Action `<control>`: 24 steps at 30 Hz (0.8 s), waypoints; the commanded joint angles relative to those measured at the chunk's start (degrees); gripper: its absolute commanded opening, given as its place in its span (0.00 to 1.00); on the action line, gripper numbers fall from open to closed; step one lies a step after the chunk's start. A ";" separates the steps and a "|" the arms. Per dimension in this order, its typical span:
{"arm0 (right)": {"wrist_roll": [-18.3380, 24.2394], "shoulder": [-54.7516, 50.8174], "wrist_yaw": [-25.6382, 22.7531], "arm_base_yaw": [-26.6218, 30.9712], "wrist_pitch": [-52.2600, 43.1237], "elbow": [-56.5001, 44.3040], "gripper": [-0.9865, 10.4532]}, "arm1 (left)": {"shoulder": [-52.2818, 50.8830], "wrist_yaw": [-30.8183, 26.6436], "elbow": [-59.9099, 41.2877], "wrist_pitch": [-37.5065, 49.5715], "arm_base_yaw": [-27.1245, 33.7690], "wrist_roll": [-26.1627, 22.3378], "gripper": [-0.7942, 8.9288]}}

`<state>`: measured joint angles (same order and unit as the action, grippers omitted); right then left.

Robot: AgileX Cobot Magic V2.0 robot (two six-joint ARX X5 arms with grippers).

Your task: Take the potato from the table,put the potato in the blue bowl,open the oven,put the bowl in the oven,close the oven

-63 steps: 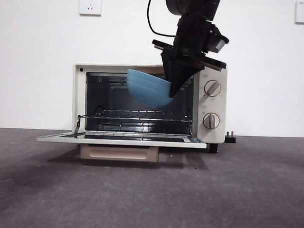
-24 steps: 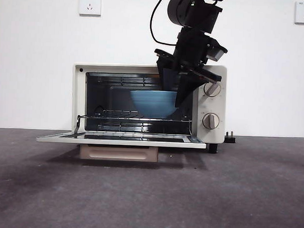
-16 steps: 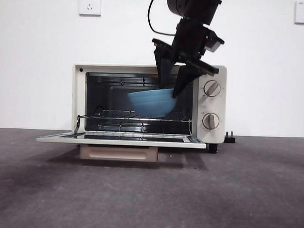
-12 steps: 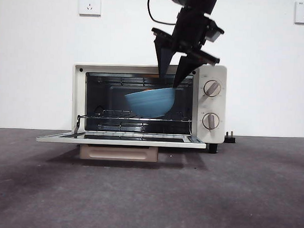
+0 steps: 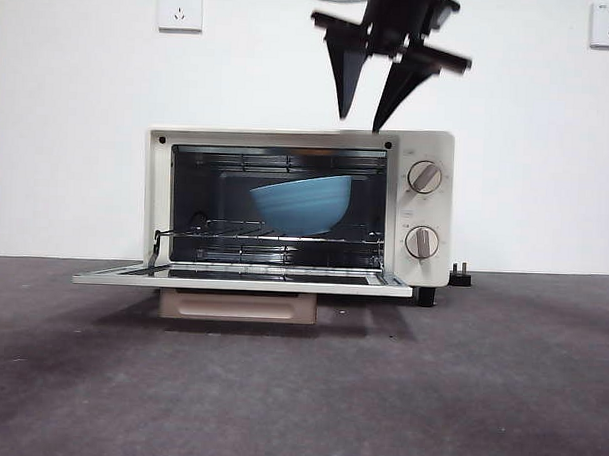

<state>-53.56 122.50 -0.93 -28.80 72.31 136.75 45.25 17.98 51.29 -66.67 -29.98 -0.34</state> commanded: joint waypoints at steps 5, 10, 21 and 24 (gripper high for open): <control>22.29 -0.74 -1.09 -0.92 6.45 11.23 0.25 | 0.13 -5.22 -0.26 3.69 0.11 0.35 0.08; 32.85 -5.75 -4.15 -2.80 6.51 13.05 0.08 | 2.93 -5.60 -0.26 6.71 1.44 0.31 0.08; 52.87 -18.62 -7.10 -7.02 6.64 7.74 0.08 | 14.03 8.52 -0.26 14.67 11.28 -3.10 0.07; 54.31 -24.17 -7.91 -6.71 6.64 0.04 0.08 | 16.70 9.68 -0.26 16.98 14.95 -2.95 0.07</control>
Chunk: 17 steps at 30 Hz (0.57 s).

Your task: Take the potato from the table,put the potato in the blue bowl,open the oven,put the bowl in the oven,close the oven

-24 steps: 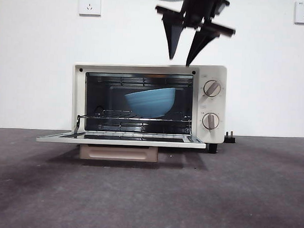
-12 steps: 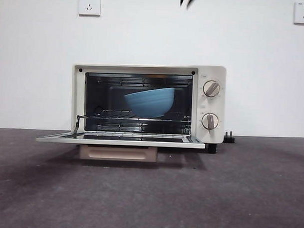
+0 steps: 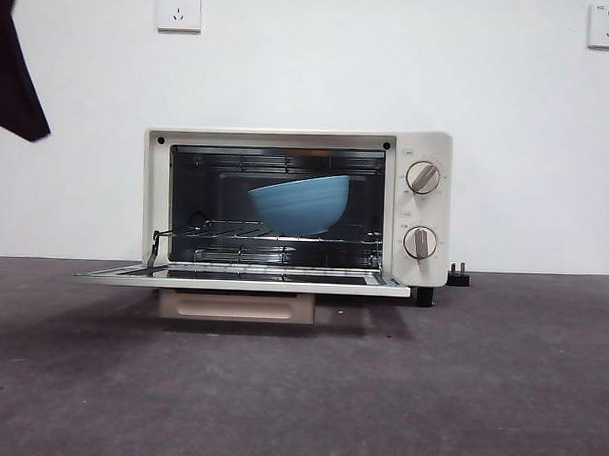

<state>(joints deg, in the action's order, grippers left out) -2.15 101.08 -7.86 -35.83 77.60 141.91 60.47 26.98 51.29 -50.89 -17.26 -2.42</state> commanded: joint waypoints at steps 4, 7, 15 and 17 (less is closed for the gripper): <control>5.46 -11.80 -1.57 1.86 1.33 -17.88 0.08 | 5.27 2.14 -0.26 4.28 8.07 -0.68 0.07; 7.02 -18.60 -1.57 3.06 1.31 -26.86 0.08 | 9.16 6.88 -0.26 7.37 12.11 0.98 0.07; 9.94 -35.95 -0.94 7.04 -4.90 -45.83 0.08 | 22.99 12.48 -0.26 15.23 16.22 6.08 0.07; 10.05 -39.98 -0.28 8.35 -6.97 -49.72 0.08 | 26.69 12.22 -0.26 17.38 16.39 7.06 0.07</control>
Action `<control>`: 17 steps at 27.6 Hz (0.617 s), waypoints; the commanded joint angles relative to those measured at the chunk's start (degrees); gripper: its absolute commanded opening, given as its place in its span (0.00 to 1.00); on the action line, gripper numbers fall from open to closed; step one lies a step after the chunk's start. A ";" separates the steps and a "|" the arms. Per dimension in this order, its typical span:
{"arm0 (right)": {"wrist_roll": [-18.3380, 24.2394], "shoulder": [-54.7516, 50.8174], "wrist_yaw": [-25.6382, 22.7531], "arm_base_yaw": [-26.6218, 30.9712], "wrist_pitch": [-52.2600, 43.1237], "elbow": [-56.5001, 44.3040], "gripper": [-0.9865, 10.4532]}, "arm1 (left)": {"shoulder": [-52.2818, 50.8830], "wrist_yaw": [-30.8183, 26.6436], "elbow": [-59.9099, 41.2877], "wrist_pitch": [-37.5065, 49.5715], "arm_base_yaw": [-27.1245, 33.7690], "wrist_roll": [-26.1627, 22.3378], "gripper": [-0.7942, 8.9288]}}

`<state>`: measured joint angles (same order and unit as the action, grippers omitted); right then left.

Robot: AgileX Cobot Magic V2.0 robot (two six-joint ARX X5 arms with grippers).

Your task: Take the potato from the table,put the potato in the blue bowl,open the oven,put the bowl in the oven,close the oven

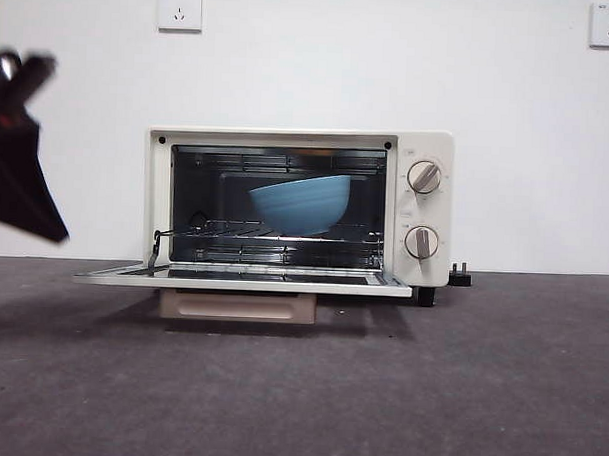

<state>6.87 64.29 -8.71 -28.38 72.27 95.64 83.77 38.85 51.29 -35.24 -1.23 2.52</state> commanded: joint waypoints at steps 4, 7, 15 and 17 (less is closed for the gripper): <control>1.01 -9.75 1.27 2.67 -0.57 -9.20 0.08 | 9.86 0.33 -0.26 8.00 1.22 9.38 0.07; 0.59 -14.95 1.31 2.93 -0.24 -12.83 0.08 | 13.00 0.15 -0.26 11.47 1.29 13.07 0.07; -4.94 -22.71 1.22 2.93 5.86 -13.35 0.08 | 18.71 -1.36 -0.24 18.64 2.97 21.55 0.07; -5.95 -24.48 1.22 2.93 6.19 -13.35 0.08 | 19.91 0.28 -0.24 19.56 2.97 21.62 0.07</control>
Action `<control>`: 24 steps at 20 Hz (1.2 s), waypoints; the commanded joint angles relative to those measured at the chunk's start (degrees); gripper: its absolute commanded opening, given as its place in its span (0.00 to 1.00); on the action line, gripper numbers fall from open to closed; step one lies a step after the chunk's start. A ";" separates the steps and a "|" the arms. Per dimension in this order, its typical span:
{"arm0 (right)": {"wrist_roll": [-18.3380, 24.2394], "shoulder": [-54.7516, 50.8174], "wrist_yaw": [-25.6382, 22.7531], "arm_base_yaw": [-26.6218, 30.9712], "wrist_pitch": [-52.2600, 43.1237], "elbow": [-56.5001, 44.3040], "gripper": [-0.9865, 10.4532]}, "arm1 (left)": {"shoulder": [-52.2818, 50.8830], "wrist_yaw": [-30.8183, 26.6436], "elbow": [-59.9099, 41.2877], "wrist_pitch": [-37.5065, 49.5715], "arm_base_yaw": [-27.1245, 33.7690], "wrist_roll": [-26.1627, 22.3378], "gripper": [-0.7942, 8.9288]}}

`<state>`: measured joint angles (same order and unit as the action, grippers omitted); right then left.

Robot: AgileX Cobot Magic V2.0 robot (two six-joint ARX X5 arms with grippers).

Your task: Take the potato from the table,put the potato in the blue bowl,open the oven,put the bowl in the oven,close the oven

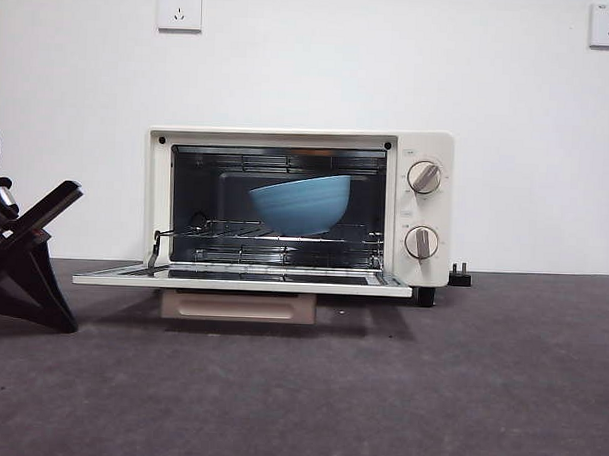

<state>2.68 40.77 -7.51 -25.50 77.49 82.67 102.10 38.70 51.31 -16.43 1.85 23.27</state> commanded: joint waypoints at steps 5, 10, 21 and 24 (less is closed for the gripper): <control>-2.89 -2.16 0.04 0.02 0.96 -0.39 0.08 | 1.97 5.25 -0.26 7.28 -0.11 6.67 0.07; -2.91 -2.14 0.02 0.02 0.98 -0.39 0.08 | 1.92 8.04 -0.26 7.76 -0.15 7.23 0.07; -2.89 -2.14 0.70 0.02 0.96 -0.39 0.08 | -6.14 9.22 -0.20 8.22 -0.15 9.09 0.07; -2.89 -2.14 0.70 0.02 0.98 -0.39 0.08 | -7.52 9.31 -0.13 8.90 -0.17 10.91 0.07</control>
<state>0.40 38.72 -7.05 -25.50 77.49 82.67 94.89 46.98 51.22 -8.25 2.09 33.34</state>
